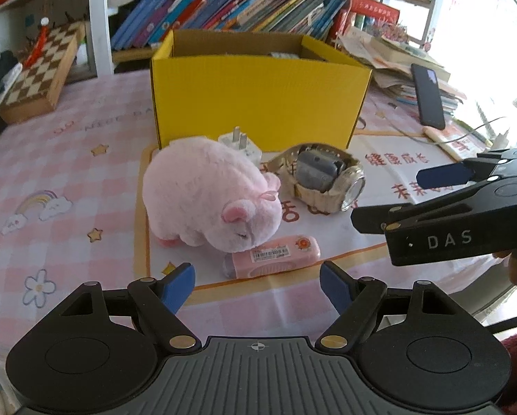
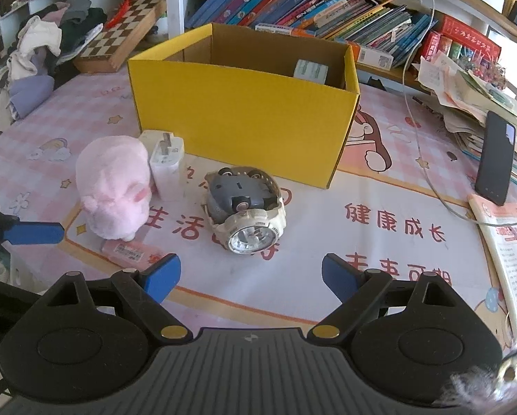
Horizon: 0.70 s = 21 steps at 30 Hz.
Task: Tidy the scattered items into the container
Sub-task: 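Move the left tool to the pink case while the right tool approaches the white-strap watch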
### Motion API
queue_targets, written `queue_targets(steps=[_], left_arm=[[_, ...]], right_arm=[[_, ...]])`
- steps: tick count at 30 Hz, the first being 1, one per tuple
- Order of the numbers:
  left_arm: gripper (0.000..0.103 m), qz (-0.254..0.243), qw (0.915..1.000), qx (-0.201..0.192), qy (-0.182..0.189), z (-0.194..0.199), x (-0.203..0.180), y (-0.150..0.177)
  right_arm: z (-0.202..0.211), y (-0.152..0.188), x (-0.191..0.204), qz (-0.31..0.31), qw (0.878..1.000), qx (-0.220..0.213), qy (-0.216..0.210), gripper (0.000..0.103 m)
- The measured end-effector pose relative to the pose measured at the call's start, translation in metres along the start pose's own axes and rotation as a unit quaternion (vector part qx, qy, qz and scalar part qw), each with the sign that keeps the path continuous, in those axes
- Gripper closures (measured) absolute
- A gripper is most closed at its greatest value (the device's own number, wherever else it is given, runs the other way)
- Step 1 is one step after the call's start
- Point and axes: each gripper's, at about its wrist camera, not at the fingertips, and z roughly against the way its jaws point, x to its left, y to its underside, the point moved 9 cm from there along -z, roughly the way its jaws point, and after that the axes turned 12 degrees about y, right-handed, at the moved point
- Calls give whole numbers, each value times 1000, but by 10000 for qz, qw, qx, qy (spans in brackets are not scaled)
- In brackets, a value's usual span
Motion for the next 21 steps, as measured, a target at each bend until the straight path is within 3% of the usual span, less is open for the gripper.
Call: queue_targets(steps=[18,19,21], left_arm=[[23,-81,9994,174,-280,-36,-1,-2],[26,-115,9994,166,-299,-36,-1,-2],[44,-166,9993,119,-310,-34,0,-3]], right_arm=[[-31,-10,0,211,9994,211,-169,13],[-33,-11,0,223,9994,211,-179,13],[-35,-13,2,253,9993,211,-202,13]])
